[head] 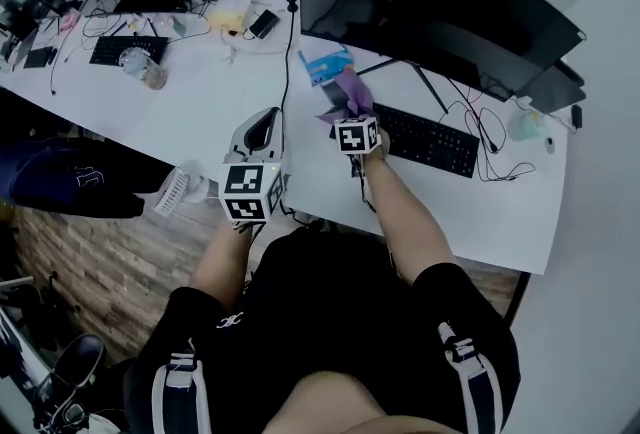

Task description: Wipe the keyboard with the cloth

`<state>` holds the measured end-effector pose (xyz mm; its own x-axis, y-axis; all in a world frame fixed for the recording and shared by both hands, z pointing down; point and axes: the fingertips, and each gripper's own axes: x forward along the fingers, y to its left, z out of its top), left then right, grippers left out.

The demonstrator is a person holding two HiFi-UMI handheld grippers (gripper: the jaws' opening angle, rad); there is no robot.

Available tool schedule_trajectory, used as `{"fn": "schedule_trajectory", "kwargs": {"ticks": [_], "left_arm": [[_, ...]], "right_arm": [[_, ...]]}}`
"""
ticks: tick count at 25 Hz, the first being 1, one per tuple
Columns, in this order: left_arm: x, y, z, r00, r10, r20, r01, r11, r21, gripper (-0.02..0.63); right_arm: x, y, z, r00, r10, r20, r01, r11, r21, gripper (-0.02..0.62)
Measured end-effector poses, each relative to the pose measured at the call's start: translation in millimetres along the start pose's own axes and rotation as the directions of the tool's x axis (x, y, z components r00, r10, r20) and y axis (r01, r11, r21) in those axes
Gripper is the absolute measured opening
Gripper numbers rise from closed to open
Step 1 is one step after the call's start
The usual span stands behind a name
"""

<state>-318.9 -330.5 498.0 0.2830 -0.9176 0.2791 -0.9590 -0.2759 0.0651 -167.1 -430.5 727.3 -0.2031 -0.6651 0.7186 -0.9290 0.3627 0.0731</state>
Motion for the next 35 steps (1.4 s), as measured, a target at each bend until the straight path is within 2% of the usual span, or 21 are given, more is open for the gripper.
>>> {"fn": "schedule_trajectory", "kwargs": {"ticks": [16, 26, 35], "left_arm": [[15.6, -54.5, 10.6, 0.996, -0.088, 0.012, 0.088, 0.996, 0.008, 0.011], [14.4, -113.8, 16.0, 0.996, -0.083, 0.019, 0.083, 0.997, 0.008, 0.011], [14.8, -155.1, 20.3, 0.997, -0.07, 0.021, 0.069, 0.997, 0.018, 0.011]], "right_arm": [[-29.9, -87.6, -39.4, 0.994, -0.102, -0.036, 0.105, 0.991, 0.084, 0.083], [-54.6, -145.4, -70.4, 0.993, -0.099, -0.062, 0.105, 0.99, 0.093, 0.084], [-69.0, -180.2, -85.9, 0.994, -0.087, -0.06, 0.092, 0.992, 0.09, 0.083]]}}
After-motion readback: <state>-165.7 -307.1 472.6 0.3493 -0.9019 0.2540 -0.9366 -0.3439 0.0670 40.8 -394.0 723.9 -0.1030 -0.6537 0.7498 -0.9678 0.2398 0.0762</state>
